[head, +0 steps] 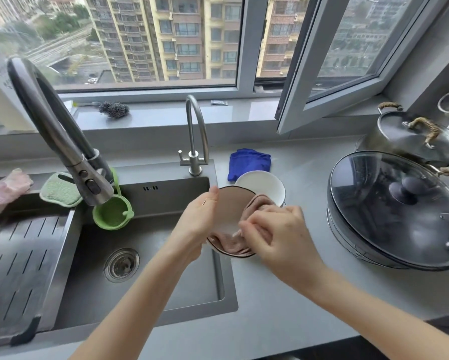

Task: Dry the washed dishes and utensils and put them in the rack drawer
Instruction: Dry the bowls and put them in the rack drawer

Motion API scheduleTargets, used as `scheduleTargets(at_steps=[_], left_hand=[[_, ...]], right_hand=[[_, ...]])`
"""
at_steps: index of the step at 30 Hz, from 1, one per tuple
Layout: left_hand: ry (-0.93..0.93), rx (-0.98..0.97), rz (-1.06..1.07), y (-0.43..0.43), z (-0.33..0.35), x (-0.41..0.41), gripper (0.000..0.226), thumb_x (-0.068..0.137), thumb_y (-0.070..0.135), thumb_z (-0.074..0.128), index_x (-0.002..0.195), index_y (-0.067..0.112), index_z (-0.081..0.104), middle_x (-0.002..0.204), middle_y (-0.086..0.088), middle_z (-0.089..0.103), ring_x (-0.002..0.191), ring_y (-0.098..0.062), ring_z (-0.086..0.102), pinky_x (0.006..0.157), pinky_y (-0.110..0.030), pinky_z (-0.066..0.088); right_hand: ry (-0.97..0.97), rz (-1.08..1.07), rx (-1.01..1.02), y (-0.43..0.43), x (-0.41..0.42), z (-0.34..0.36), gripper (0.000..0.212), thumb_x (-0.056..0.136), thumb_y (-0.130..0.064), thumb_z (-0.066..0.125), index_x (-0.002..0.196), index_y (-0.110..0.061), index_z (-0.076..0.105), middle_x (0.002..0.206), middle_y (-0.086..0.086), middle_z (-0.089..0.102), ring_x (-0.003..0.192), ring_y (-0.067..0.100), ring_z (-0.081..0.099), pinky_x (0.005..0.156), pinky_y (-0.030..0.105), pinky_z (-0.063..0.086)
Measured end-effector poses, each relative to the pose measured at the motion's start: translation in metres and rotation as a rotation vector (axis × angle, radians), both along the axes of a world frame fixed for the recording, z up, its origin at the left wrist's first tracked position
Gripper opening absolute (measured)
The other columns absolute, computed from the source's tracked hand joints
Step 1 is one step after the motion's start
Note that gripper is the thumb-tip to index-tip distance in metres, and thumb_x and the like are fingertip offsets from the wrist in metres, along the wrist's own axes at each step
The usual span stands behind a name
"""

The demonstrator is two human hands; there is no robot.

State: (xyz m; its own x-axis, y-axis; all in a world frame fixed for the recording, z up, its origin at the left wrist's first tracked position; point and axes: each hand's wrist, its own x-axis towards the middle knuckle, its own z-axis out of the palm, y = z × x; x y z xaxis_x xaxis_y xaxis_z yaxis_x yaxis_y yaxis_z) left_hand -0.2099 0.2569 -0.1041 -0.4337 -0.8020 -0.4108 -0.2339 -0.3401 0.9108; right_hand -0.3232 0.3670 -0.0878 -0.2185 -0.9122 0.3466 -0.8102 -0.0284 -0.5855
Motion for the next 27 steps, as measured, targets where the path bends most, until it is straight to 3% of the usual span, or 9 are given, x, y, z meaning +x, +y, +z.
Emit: scheduleTargets(at_steps=[3,5,8,10,13,17,19,23,27], left_hand=[[0.021,-0.033,0.039,-0.002,-0.001,-0.002,0.040,0.098,0.050,0.031,0.088,0.027,0.062,0.103,0.001,0.068,0.106,-0.023,0.061,0.085,-0.035,0.047],[0.028,-0.034,0.053,-0.005,0.000,-0.002,0.041,0.097,0.052,0.030,0.090,0.028,0.062,0.103,0.002,0.069,0.104,-0.024,0.062,0.076,-0.032,0.045],[0.069,-0.091,0.009,-0.007,0.003,-0.007,0.037,0.098,0.049,0.030,0.086,0.030,0.061,0.094,0.009,0.068,0.097,-0.012,0.064,0.073,-0.023,0.045],[0.123,-0.136,0.000,-0.001,0.010,-0.013,0.033,0.101,0.039,0.032,0.078,0.033,0.055,0.079,0.021,0.058,0.071,0.018,0.058,0.061,-0.002,0.041],[0.141,-0.264,0.018,0.003,0.016,-0.022,0.032,0.101,0.035,0.033,0.078,0.033,0.056,0.080,0.019,0.058,0.058,0.023,0.051,0.054,0.002,0.037],[0.133,-0.410,0.147,0.011,0.016,-0.026,0.030,0.100,0.033,0.037,0.079,0.031,0.059,0.074,0.013,0.061,0.058,0.013,0.055,0.053,-0.006,0.041],[0.115,-0.454,0.207,0.012,0.012,-0.028,0.027,0.099,0.034,0.039,0.082,0.033,0.059,0.080,0.017,0.063,0.073,0.009,0.058,0.066,-0.009,0.044],[0.109,-0.497,0.469,0.014,0.004,-0.040,0.034,0.098,0.038,0.037,0.117,0.019,0.058,0.097,0.018,0.057,0.108,-0.015,0.053,0.095,-0.029,0.043],[0.100,-0.453,0.277,0.025,-0.004,-0.032,0.048,0.089,0.053,0.036,0.132,0.032,0.040,0.113,0.005,0.052,0.106,0.007,0.049,0.095,-0.012,0.039]], right_hand=[[-0.281,-0.166,-0.175,-0.004,-0.027,0.017,0.039,0.081,-0.044,0.060,0.053,-0.016,0.059,0.059,-0.003,0.063,0.058,0.022,0.062,0.061,0.048,0.046],[-0.476,-0.175,-0.265,-0.009,-0.041,0.031,0.030,0.078,-0.036,0.067,0.054,-0.020,0.060,0.070,-0.005,0.063,0.063,0.022,0.061,0.056,0.033,0.045],[-0.365,-0.056,-0.133,-0.024,-0.039,0.033,0.011,0.071,-0.021,0.072,0.075,-0.024,0.063,0.104,-0.014,0.055,0.104,0.019,0.057,0.081,0.031,0.046],[-0.272,-0.034,0.027,-0.035,-0.037,0.019,0.053,0.066,-0.021,0.075,0.112,-0.034,0.052,0.126,-0.014,0.044,0.120,0.013,0.048,0.100,0.030,0.039],[-0.486,-0.126,0.050,-0.048,-0.032,0.002,0.086,0.067,-0.013,0.080,0.135,-0.042,0.037,0.112,-0.026,0.055,0.080,-0.002,0.059,0.088,0.027,0.050],[-0.807,-0.305,0.038,-0.062,-0.026,-0.007,0.049,0.064,0.004,0.076,0.103,-0.025,0.066,0.086,-0.008,0.068,0.079,0.012,0.064,0.088,0.043,0.055],[-1.046,-0.353,0.053,-0.062,-0.025,-0.011,0.039,0.065,0.009,0.073,0.088,-0.021,0.065,0.081,0.000,0.066,0.078,0.020,0.063,0.079,0.043,0.057],[-1.660,-0.461,0.171,-0.062,0.001,-0.018,0.023,0.081,0.002,0.066,0.098,-0.012,0.062,0.074,0.011,0.063,0.062,0.024,0.059,0.043,0.033,0.052],[-1.592,-0.574,0.017,-0.071,0.002,-0.024,0.038,0.075,0.017,0.061,0.101,-0.011,0.061,0.070,0.008,0.064,0.049,0.020,0.059,0.043,0.025,0.050]])
